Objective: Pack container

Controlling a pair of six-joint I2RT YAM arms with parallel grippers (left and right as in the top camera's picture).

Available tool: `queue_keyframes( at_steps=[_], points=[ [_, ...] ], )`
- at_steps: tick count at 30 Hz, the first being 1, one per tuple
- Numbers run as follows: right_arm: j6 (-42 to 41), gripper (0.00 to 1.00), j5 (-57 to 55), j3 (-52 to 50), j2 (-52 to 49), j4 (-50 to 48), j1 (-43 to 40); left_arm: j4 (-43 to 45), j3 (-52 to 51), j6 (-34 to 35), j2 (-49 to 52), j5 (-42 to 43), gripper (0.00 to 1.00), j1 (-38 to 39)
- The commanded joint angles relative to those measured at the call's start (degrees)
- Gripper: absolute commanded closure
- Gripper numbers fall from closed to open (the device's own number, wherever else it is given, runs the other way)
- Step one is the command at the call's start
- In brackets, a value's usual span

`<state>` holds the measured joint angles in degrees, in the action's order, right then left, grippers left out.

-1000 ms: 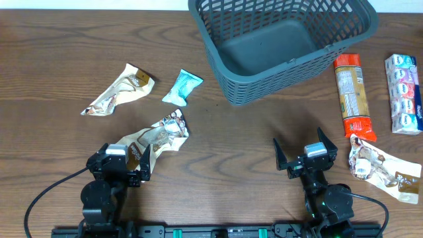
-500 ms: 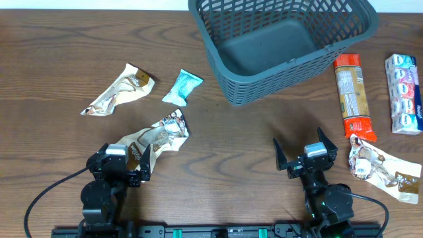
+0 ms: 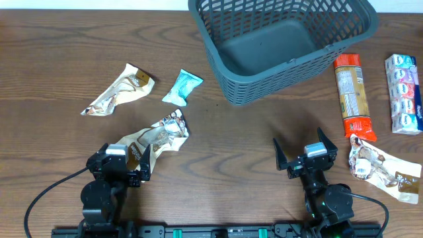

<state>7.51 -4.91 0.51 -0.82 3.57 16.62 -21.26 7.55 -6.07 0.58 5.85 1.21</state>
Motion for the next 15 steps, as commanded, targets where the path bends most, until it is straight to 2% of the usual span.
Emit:
queue_keyframes(
  at_steps=[1, 15],
  points=[
    [-1.0, 0.01, -0.2, -0.2, 0.5, 0.1, -0.5, -0.3, -1.1, -0.3, -0.3, 0.2, 0.01, -0.3],
    [-1.0, 0.01, -0.2, -0.2, 0.5, 0.1, -0.5, -0.3, -1.1, -0.3, -0.3, 0.2, 0.01, -0.3]
  ],
)
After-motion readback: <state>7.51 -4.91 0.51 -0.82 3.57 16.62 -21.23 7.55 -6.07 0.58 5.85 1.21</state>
